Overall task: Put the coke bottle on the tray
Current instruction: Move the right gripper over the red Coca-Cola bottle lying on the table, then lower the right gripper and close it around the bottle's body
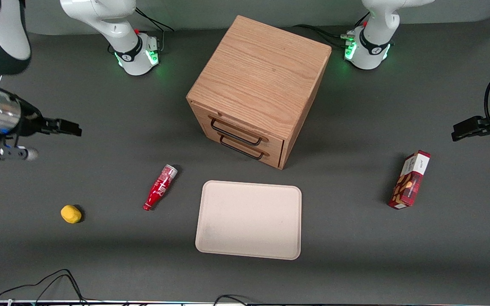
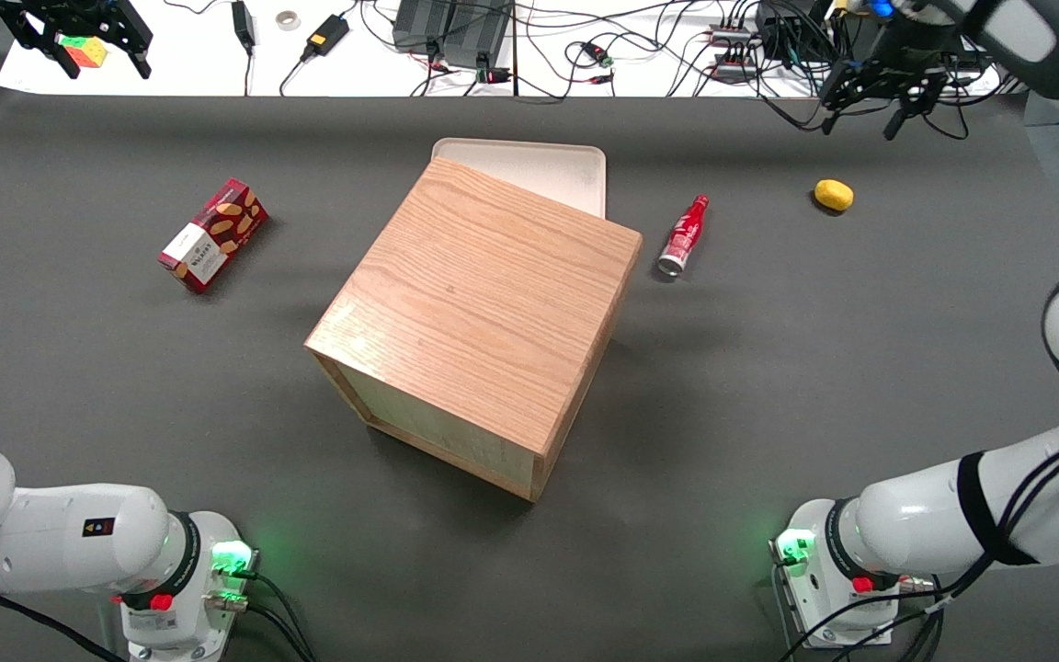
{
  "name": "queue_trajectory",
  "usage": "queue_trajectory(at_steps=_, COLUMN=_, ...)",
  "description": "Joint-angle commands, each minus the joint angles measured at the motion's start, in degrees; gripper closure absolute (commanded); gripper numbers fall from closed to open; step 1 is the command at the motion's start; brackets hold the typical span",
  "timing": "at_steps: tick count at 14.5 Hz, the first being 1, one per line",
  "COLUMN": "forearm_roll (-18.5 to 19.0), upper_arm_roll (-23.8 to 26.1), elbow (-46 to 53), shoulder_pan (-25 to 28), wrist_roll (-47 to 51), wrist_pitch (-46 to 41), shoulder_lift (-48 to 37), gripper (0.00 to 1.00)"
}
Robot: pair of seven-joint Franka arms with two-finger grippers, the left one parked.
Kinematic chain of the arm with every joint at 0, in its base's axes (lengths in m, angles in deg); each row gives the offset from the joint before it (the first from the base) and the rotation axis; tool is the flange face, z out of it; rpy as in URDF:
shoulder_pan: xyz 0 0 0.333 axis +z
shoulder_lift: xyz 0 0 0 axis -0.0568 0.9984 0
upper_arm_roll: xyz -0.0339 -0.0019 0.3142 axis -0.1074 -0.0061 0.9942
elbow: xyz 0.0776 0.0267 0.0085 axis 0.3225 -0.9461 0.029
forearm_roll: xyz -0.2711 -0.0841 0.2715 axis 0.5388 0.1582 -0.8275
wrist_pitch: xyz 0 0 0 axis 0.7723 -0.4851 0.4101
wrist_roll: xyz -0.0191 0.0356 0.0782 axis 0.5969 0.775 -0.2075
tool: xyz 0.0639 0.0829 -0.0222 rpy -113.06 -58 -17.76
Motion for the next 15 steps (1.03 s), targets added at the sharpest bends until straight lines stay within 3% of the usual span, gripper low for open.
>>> queue_trajectory(at_steps=1, forearm_roll=0.59, upper_arm_roll=1.36, elbow=2.9, shoulder_pan=0.72, wrist_roll=6.55, wrist_pitch=2.88, shoulder_lift=5.76, gripper=0.0)
queue_trajectory(at_steps=6, forearm_roll=0.77, upper_arm_roll=6.28, elbow=1.15, shoulder_pan=2.12, wrist_roll=21.66, wrist_pitch=12.72, shoulder_lift=12.18, gripper=0.0)
queue_trajectory(at_steps=9, forearm_roll=0.6, upper_arm_roll=6.47, elbow=-2.53, shoulder_pan=3.71, wrist_roll=28.16, wrist_pitch=19.48, shoulder_lift=13.59, gripper=0.0)
queue_trajectory(at_steps=12, forearm_roll=1.03, upper_arm_roll=6.56, elbow=-10.53, shoulder_pan=5.64, wrist_roll=31.78, wrist_pitch=32.91, shoulder_lift=14.9, gripper=0.0)
queue_trajectory(at_steps=15, forearm_roll=6.99, upper_arm_roll=6.56, elbow=-12.83, shoulder_pan=6.61, wrist_roll=38.27, wrist_pitch=41.27, shoulder_lift=19.11, gripper=0.0)
